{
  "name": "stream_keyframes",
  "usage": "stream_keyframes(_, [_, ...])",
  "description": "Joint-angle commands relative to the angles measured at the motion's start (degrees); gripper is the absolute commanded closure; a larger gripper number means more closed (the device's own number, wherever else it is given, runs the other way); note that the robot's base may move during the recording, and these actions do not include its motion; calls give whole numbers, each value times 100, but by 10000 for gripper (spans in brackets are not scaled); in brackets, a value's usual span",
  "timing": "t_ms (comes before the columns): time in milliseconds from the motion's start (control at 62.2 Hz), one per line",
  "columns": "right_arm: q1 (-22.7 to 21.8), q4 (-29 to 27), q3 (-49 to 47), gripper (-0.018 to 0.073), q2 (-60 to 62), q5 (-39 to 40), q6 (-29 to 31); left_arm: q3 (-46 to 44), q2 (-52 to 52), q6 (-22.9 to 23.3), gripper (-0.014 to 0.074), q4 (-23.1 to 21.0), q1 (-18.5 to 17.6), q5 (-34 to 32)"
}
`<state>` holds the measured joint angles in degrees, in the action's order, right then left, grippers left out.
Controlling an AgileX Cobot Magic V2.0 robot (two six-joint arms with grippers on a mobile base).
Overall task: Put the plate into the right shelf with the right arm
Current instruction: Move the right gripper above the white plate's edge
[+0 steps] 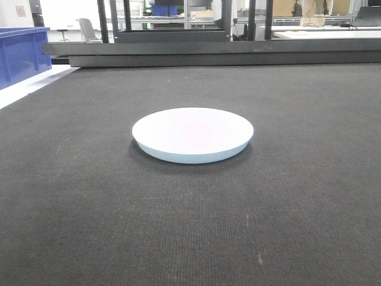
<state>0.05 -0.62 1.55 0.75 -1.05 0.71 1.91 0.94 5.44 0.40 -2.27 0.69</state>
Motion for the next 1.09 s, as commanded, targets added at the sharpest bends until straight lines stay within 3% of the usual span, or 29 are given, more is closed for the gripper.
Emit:
stream_keyframes(0, [-5, 17, -30, 504, 62, 559, 9, 30, 62, 34, 643, 1, -1, -507])
stream_keyframes(723, [-5, 17, -102, 504, 62, 700, 3, 30, 62, 34, 643, 1, -1, -507])
stream_keyframes(1012, [-2, 17, -1914, 498, -835, -1202, 3, 30, 62, 34, 643, 1, -1, -507])
stream_keyframes(1076, [-2, 17, -2342, 458, -1306, -1545, 3, 30, 62, 34, 643, 1, -1, -507])
